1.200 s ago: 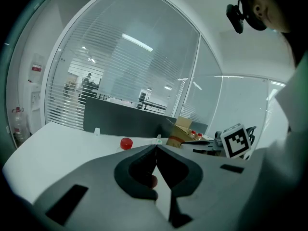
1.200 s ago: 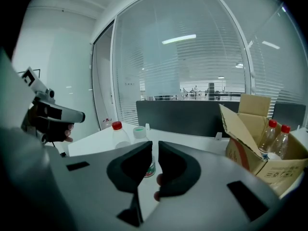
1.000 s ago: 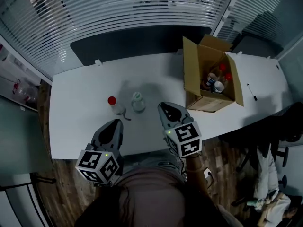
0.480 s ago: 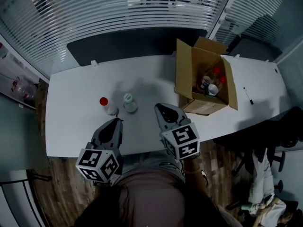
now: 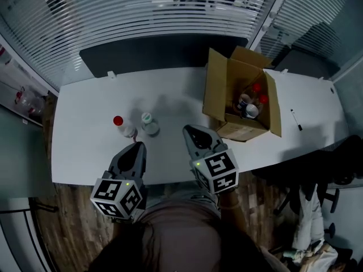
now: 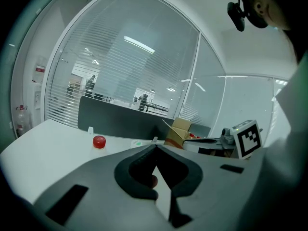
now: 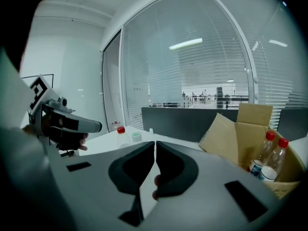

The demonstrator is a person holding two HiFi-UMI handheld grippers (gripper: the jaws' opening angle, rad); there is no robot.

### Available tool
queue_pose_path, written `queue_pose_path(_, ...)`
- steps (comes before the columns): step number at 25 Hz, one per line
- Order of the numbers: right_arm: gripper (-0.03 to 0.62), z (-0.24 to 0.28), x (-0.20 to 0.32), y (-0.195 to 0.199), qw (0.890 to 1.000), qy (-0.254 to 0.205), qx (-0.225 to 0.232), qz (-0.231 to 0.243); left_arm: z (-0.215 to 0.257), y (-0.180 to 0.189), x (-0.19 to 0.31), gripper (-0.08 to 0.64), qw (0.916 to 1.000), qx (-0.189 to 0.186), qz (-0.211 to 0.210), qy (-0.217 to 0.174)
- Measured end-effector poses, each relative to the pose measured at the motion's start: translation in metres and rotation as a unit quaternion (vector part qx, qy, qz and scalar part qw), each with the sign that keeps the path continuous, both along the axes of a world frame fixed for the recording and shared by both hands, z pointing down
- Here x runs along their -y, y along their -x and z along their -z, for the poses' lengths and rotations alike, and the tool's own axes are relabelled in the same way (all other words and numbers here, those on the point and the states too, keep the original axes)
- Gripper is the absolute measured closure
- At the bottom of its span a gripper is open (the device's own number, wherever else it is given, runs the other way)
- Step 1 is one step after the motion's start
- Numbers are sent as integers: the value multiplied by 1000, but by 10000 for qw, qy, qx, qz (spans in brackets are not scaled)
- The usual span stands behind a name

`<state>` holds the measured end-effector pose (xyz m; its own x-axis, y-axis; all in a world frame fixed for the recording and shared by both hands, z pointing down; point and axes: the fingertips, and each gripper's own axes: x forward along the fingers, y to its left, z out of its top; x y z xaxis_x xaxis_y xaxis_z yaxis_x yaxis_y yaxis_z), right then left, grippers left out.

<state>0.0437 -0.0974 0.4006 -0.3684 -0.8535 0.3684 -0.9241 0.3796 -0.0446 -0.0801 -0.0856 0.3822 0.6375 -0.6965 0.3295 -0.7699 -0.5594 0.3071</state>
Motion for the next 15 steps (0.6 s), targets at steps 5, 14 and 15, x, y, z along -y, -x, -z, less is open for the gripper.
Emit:
queue_pose_path(5,560,7,-7,-12,10000,-65,-7,-6,1,-15,-3,552,10000,-53,-76,29)
queue_pose_path(14,560,12,-23,-51,9993,-174,-70,-320,0,-59,-6,552,9988,-39,-479,7)
queue_pose_path(15,560,14,-24,-56,9990,-214,-82,-382,0,-64,-6,552,9986,-34,-536,4)
